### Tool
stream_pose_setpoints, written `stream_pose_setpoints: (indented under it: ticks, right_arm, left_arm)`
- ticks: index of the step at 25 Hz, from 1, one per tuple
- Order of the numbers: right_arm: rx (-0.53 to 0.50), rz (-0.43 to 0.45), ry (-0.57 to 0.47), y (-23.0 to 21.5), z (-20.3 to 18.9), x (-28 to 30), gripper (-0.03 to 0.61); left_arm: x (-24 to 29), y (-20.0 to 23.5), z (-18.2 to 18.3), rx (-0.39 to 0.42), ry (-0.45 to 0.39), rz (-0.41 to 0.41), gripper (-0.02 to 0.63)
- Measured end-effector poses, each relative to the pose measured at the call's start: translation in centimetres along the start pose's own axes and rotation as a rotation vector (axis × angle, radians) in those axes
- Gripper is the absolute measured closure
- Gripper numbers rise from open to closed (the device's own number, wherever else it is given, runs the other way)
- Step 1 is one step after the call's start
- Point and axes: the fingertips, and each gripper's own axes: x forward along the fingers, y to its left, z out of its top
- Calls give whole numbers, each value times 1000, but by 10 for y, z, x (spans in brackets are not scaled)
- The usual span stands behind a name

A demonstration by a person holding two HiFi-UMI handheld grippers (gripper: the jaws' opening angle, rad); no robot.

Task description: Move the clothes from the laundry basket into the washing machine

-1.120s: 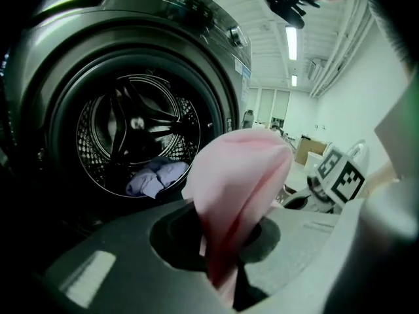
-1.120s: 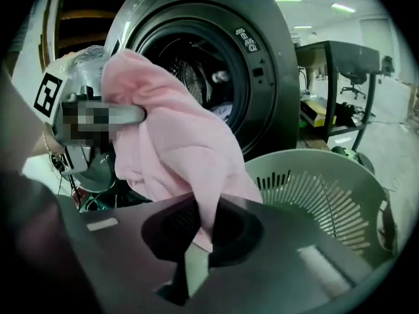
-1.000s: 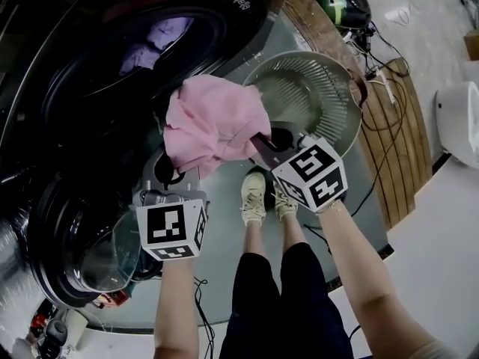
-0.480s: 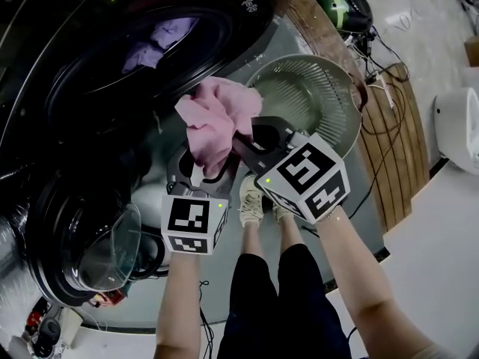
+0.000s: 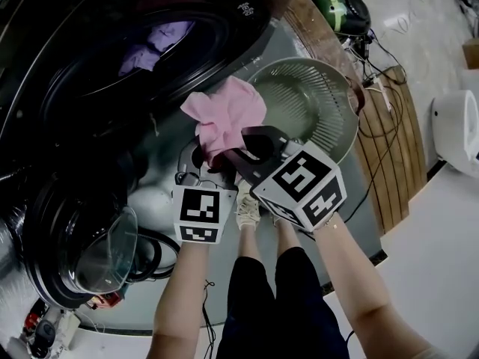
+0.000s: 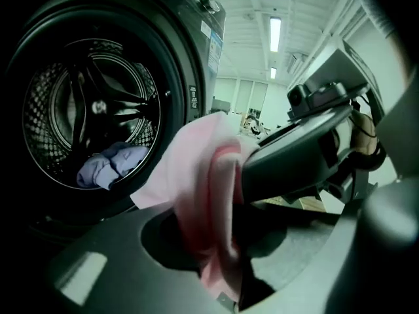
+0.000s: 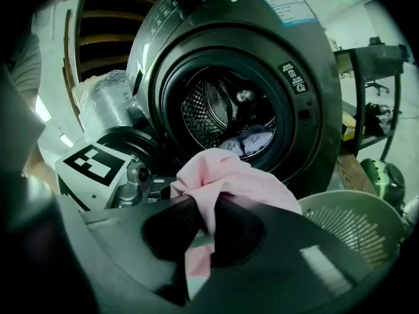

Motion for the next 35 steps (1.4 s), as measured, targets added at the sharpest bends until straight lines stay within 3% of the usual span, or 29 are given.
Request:
stream_pose_setpoints:
  ticks: [2, 4, 7, 11, 13, 18, 24, 28, 31, 32, 35]
  right_arm:
    - [-1, -31, -25, -5, 4, -3, 522]
    - [-10, -94, -30, -14, 1, -9, 379]
    - [37, -161, -28, -28, -12, -18, 365]
    - [99, -226, -17, -43, -35, -20, 413]
    - [109, -254, -30, -47, -41, -18, 545]
    - [102, -221, -53, -44, -40, 5, 551]
    - [56, -269, -101, -65, -9, 30, 551]
    - [47, -268, -112, -73, 7, 43, 551]
    - [54, -264, -117, -73, 9, 45, 551]
    - [56, -265, -115, -73, 8, 46, 551]
    - [73, -275, -108, -73, 1, 46, 551]
  left_arm:
    - [2, 9, 2, -8, 1, 49, 492]
    - [3, 28, -1, -56, 11, 116, 499]
    - [1, 63, 2, -137, 0, 195, 501]
    - [0, 100, 22, -122, -49, 280, 501]
    - [1, 119, 36, -126, -85, 326, 502]
    - [6, 165, 75, -196, -211, 406, 500]
    - [-1, 219, 103, -264, -312, 550, 541]
    - [-10, 238, 121, -229, -395, 598, 581]
    - [-4, 250, 111, -236, -382, 625, 580]
    - [1, 251, 105, -253, -359, 630, 571]
    - [8, 244, 90, -308, -318, 596, 379]
